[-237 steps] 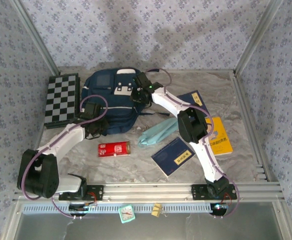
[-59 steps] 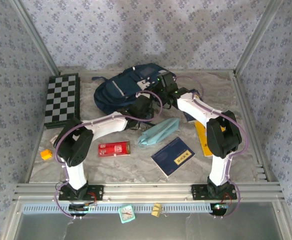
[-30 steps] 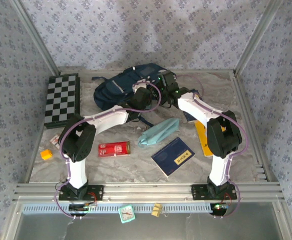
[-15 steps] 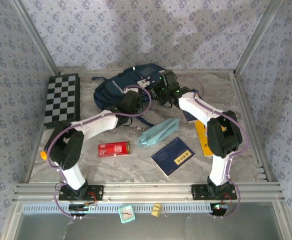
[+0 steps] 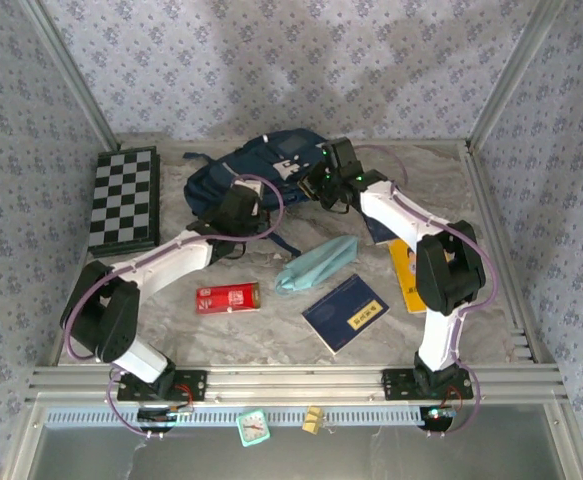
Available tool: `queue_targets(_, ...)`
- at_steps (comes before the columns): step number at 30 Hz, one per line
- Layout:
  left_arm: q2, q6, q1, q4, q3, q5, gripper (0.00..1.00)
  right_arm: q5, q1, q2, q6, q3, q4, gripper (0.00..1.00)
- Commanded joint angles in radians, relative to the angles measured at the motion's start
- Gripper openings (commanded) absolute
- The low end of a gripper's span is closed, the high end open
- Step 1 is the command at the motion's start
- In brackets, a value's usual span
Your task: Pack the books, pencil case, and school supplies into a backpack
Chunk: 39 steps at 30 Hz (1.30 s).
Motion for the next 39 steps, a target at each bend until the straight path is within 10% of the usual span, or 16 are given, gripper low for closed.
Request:
queue_targets(1,-0.075,0.041,0.034,-0.119,-0.029,-0.025,0.00,0.055,-0.090,0.004,-0.088,0.061,-0.028,0.00)
queue_targets(16,-0.109,0.003,0.001,-0.167,-0.019,0.122,0.00,-0.030,-0.182,0.164,-0.255,0.240,-0.142,0.00)
queue_targets(21,-0.049,-0.026,-0.005,-0.178,0.032,0.086,0.00,-0.088,-0.172,0.129,-0.288,0.186,-0.101,0.17)
queue_targets(29,-0.023,-0.008,-0.015,-0.133,0.068,0.103,0.00,-0.127,-0.157,-0.055,-0.332,-0.001,-0.146,0.74)
queue_targets(39,-0.002,0.022,-0.037,-0.111,0.081,0.127,0.00,-0.196,-0.041,-0.135,-0.102,-0.214,0.059,0.92)
